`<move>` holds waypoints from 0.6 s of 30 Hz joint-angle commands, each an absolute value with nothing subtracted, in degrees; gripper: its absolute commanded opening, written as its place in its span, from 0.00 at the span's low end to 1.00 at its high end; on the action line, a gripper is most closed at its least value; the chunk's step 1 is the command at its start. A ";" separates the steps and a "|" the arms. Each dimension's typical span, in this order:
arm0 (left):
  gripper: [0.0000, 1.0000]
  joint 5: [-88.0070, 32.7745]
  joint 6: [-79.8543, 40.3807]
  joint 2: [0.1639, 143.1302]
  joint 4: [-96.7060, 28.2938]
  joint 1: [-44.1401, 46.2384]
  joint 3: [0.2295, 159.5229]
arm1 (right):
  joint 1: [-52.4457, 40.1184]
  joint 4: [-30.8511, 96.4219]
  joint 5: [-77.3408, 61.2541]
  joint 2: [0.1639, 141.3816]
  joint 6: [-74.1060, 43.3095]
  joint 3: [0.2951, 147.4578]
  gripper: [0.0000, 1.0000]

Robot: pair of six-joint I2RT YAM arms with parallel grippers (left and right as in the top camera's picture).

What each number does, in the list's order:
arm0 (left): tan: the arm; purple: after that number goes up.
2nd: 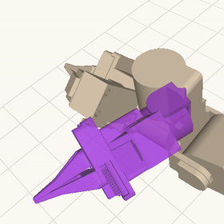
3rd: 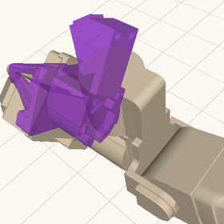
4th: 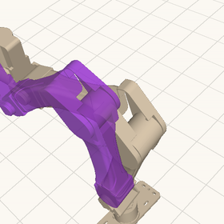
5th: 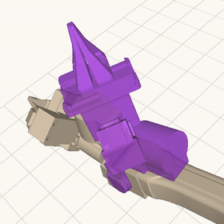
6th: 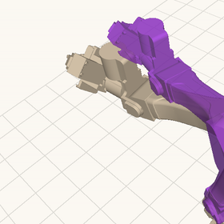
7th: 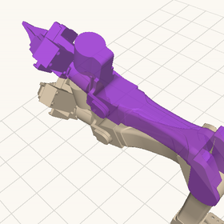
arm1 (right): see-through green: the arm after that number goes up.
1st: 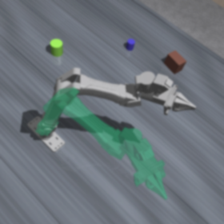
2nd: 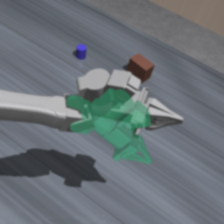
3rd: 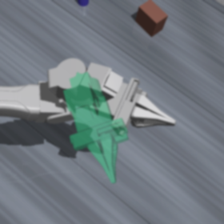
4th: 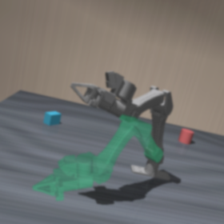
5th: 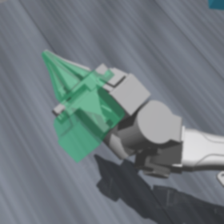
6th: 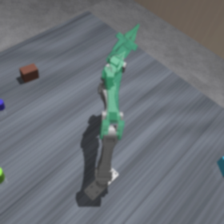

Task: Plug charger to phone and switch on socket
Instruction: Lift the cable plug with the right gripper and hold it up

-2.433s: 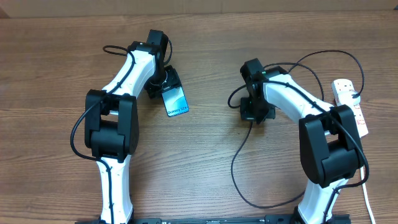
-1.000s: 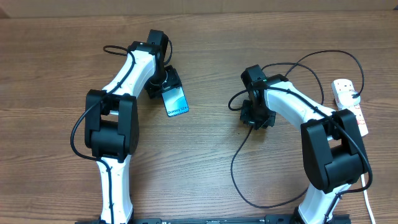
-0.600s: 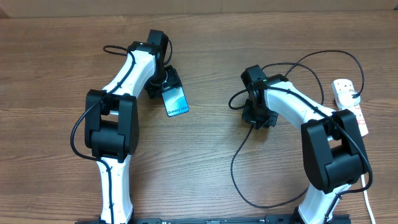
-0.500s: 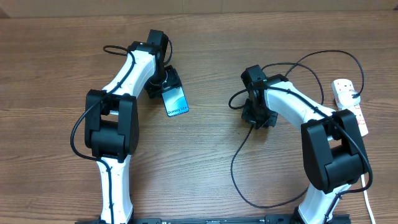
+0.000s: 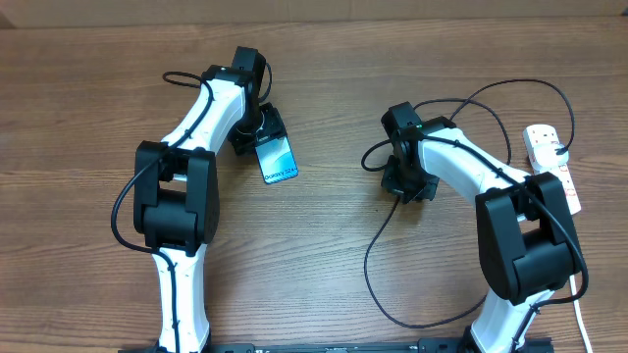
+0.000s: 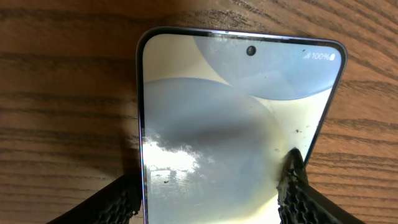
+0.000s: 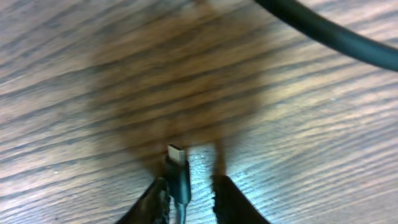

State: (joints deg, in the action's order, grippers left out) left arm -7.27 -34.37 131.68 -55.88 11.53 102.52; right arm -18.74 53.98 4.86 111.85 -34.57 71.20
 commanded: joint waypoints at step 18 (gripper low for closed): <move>0.66 -7.14 -33.41 139.63 -55.40 11.73 98.70 | -18.63 54.08 2.35 115.00 -34.09 68.58 0.04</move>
State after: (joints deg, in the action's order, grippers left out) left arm -7.25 -34.37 131.68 -55.92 11.53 102.52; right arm -18.74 53.80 3.16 111.85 -34.09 71.20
